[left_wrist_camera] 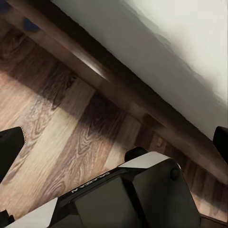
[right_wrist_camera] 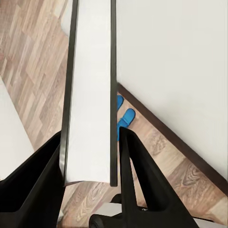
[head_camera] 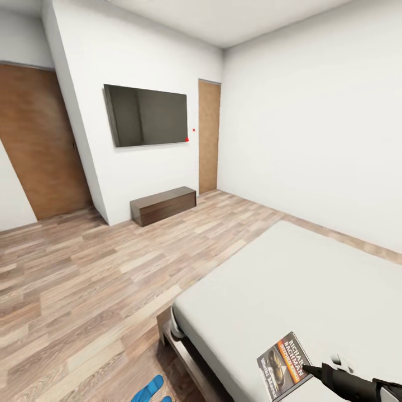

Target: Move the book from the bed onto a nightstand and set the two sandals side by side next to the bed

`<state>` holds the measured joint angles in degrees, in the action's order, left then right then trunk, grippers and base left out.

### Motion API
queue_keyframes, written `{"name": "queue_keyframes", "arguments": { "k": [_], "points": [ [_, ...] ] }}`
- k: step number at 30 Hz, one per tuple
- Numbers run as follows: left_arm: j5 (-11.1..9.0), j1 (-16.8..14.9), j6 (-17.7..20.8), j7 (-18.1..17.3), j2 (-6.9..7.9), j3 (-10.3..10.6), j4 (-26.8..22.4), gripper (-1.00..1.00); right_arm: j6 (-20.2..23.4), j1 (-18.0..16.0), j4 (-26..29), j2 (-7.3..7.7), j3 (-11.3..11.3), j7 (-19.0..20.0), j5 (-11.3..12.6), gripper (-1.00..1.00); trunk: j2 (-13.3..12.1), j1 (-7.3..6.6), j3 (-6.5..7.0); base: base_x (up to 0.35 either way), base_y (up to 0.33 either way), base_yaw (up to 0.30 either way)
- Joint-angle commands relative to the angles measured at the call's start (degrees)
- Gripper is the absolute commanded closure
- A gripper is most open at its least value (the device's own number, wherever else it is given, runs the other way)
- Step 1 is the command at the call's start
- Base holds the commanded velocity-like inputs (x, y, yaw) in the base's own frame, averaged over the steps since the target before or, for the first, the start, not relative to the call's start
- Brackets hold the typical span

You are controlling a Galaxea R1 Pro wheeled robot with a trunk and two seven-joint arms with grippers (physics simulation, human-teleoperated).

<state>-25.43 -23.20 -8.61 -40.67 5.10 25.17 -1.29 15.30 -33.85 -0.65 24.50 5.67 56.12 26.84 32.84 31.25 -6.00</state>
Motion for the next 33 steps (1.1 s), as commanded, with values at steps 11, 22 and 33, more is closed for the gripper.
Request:
{"name": "queue_keyframes", "arguments": {
  "k": [11,22,33],
  "points": [
    [-0.32,-0.05,-0.36,-0.11,0.0,0.49,0.06,-1.0,0.44,-0.07,-0.05,0.02,0.13,0.22,0.67,1.0,0.1,0.02,-0.11,0.0,0.0,0.293],
    [-0.32,-0.05,-0.36,-0.11,0.0,0.49,0.06,-1.0,0.44,-0.07,-0.05,0.02,0.13,0.22,0.67,1.0,0.1,0.02,-0.11,0.0,0.0,0.293],
    [-0.32,-0.05,-0.36,-0.11,0.0,0.49,0.06,-1.0,0.44,-0.07,-0.05,0.02,0.13,0.22,0.67,1.0,0.1,0.02,-0.11,0.0,0.0,0.293]
  ]
}}
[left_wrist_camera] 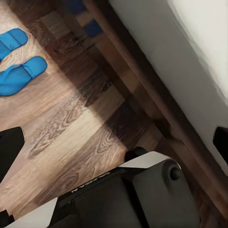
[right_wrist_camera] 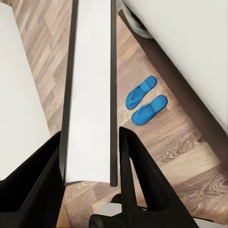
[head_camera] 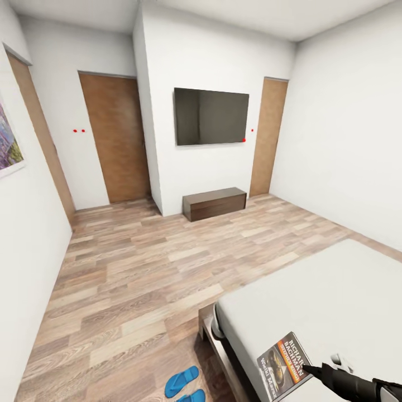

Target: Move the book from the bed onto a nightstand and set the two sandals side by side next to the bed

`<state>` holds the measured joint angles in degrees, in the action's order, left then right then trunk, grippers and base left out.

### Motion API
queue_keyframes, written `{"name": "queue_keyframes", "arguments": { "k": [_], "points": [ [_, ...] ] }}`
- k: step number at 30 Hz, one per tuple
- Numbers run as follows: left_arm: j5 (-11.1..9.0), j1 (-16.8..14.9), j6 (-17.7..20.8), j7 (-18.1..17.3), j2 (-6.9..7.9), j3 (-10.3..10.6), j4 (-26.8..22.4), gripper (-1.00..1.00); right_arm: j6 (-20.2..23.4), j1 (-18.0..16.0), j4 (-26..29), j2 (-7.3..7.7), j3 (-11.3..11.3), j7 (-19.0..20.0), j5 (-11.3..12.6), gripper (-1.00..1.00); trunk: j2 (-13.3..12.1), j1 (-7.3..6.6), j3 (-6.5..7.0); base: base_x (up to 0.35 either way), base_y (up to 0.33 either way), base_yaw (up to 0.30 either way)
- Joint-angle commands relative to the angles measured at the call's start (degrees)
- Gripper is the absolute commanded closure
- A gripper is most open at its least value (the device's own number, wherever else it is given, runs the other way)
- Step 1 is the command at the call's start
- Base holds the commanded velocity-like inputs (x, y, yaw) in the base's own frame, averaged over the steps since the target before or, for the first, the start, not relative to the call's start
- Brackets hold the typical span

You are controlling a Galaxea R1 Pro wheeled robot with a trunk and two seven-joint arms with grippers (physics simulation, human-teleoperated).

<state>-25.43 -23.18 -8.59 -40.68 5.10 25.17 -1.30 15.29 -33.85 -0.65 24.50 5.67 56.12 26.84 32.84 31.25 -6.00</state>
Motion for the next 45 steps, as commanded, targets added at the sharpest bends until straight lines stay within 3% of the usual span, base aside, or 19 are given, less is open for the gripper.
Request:
{"name": "queue_keyframes", "arguments": {
  "k": [1,45],
  "points": [
    [-0.32,-0.06,-0.37,-0.1,0.0,0.48,0.07,-1.0,0.44,-0.07,-0.05,0.02,0.13,0.22,0.67,1.0,0.1,0.02,-0.11,0.0,0.0,0.293],
    [-0.32,-0.07,-0.27,-0.1,0.0,0.5,0.07,-1.0,0.44,-0.07,-0.05,0.02,0.13,0.22,0.67,1.0,0.1,0.02,-0.11,0.0,0.0,0.293]
  ]
}}
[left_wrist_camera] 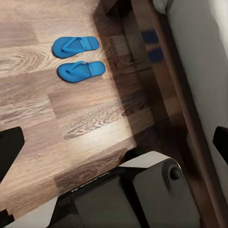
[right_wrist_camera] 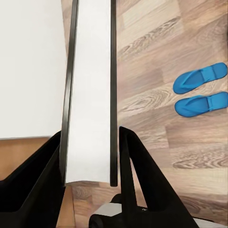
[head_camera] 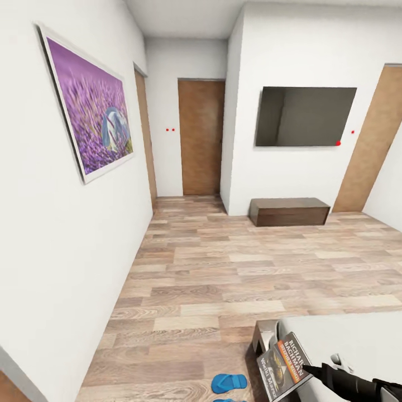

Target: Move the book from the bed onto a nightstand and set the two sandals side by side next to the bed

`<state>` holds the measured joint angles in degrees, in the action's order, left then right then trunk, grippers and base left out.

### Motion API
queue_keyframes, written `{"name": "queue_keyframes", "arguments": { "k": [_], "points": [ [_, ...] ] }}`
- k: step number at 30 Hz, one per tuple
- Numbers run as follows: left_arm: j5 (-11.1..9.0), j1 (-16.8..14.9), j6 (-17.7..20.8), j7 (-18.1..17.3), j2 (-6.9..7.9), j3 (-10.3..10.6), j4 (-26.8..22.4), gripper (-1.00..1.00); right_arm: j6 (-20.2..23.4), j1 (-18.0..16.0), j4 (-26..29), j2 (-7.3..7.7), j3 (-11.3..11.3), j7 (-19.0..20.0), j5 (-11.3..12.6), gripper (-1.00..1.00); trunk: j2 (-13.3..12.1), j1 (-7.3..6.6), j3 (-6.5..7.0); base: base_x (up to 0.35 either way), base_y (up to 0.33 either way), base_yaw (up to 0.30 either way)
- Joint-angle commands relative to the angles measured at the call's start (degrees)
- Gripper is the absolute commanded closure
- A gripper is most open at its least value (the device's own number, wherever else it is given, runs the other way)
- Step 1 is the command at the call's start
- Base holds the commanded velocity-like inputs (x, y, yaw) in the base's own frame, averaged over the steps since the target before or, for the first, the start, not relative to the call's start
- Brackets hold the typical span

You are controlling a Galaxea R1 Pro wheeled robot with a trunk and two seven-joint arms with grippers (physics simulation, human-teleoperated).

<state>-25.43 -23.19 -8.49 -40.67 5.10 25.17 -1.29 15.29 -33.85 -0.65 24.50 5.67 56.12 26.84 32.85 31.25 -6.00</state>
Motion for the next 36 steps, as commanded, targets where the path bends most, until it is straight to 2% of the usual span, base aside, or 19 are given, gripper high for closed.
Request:
{"name": "queue_keyframes", "arguments": {
  "k": [1,36],
  "points": [
    [-0.32,-0.04,-0.34,-0.11,0.0,0.49,0.06,-1.0,0.44,-0.07,-0.05,0.02,0.13,0.22,0.67,1.0,0.09,0.02,-0.1,0.0,0.0,0.293],
    [-0.41,-0.02,-0.38,-0.05,0.0,0.4,0.06,-1.0,-0.26,-0.07,-0.12,0.02,0.13,0.22,0.67,1.0,0.09,0.02,-0.1,0.0,0.0,0.293]
  ]
}}
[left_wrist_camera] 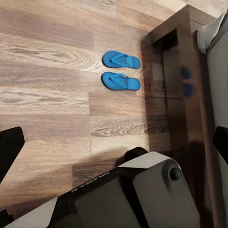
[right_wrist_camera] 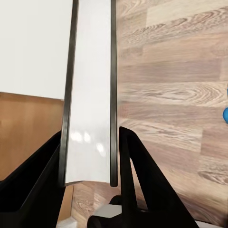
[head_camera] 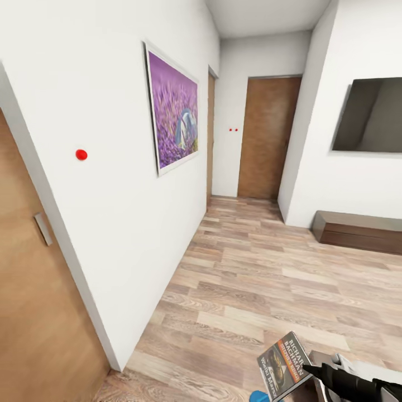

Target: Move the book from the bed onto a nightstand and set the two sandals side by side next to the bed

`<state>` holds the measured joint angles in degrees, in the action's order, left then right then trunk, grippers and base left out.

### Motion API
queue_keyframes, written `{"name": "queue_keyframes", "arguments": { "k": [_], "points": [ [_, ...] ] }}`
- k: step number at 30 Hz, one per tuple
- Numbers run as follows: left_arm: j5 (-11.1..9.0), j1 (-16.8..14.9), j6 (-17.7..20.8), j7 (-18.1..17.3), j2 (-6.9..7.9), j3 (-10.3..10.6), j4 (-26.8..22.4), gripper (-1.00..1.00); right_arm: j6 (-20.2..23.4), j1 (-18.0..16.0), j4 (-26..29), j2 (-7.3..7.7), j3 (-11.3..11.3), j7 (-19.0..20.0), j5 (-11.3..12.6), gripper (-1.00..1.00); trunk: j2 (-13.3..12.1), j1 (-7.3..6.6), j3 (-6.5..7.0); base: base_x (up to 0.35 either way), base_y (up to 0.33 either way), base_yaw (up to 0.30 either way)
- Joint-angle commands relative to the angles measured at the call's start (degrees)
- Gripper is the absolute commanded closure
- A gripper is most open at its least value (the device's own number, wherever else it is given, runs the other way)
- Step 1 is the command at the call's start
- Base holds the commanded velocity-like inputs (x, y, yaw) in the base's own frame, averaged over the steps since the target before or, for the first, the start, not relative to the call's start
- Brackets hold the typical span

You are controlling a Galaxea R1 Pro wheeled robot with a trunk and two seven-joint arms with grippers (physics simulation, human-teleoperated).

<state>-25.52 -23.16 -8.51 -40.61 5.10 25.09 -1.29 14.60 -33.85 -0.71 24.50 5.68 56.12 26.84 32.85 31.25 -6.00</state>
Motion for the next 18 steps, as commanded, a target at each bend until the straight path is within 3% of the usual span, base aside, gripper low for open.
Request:
{"name": "queue_keyframes", "arguments": {
  "k": [1,18],
  "points": [
    [-0.32,-0.07,-0.37,-0.1,0.0,0.49,0.06,-1.0,0.4,-0.08,-0.05,0.02,0.12,0.22,0.67,1.0,0.09,0.02,-0.1,0.0,0.0,0.293],
    [-0.24,-0.08,-0.37,-0.1,0.0,0.52,0.06,-1.0,0.33,-0.08,-0.03,0.02,0.12,0.22,0.67,1.0,0.09,0.02,-0.1,0.0,0.0,0.293]
  ]
}}
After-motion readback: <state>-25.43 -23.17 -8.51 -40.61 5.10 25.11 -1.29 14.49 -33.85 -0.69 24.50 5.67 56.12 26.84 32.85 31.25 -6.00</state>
